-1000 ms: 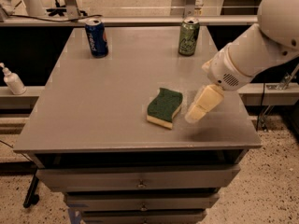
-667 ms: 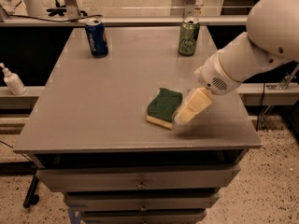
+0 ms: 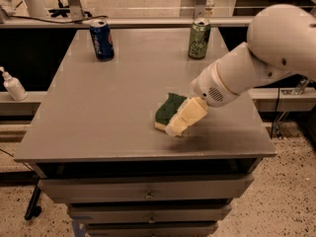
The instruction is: Move sponge near pepsi can
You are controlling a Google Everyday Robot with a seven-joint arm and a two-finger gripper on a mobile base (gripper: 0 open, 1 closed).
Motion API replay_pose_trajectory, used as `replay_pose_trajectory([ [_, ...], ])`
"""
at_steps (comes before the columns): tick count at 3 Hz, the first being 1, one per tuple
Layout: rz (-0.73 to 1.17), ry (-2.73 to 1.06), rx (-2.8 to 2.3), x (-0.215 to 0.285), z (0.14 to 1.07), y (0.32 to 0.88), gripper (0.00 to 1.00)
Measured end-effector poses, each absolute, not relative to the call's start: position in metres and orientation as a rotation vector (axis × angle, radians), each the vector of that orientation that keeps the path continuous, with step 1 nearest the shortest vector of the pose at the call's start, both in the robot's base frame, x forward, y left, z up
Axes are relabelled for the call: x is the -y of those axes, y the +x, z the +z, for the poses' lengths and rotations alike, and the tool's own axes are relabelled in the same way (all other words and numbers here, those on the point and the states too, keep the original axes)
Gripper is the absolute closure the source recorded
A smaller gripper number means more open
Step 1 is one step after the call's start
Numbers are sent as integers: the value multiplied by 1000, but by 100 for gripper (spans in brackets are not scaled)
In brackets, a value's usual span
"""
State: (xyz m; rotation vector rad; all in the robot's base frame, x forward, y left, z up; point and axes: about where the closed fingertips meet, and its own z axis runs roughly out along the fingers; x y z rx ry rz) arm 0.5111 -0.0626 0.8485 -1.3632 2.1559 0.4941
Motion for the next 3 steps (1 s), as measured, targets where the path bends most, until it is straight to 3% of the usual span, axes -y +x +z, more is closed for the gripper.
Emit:
replay_pose_trajectory([
  [1,523,-1356,-2166,55,838,503,11],
  [3,519,-1342,-2170,54,835,503,52],
])
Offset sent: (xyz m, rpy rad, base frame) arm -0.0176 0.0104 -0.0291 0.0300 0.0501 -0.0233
